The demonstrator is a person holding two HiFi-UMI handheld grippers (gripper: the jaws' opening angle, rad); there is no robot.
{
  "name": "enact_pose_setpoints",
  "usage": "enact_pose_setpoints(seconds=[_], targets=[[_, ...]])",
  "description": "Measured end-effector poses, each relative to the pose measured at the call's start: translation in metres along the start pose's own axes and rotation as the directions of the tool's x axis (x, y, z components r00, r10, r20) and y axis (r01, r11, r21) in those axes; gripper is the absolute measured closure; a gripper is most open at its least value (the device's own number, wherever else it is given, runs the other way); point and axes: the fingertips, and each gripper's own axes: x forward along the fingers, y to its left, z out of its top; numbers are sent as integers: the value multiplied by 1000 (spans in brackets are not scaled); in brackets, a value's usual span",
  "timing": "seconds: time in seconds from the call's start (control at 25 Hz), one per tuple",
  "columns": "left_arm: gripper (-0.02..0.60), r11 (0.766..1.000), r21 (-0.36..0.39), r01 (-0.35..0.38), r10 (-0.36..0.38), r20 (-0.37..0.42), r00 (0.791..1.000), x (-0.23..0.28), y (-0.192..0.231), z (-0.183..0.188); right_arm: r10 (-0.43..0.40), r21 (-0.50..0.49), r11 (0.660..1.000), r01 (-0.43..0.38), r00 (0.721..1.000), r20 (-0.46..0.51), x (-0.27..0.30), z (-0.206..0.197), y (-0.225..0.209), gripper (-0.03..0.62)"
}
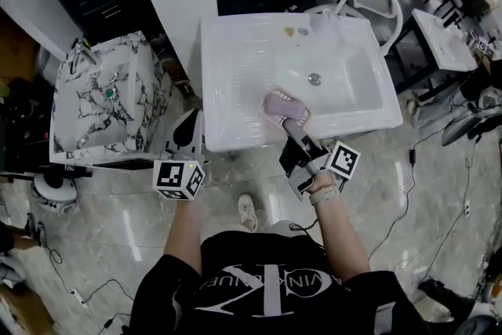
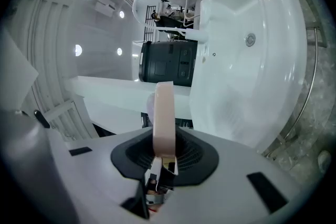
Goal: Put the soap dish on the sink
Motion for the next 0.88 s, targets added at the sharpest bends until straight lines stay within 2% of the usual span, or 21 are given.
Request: enact_pose_setpoints(seconds=[0.48, 0.88], targets=[[569, 1000, -7, -15, 15, 11, 1000, 35, 20, 3, -4, 17, 1000, 4, 999, -32, 46, 19, -7, 507], [569, 997, -2, -76, 76, 19, 997, 86, 49, 13, -10, 20, 1000, 11, 995, -95, 101, 57, -20, 507]])
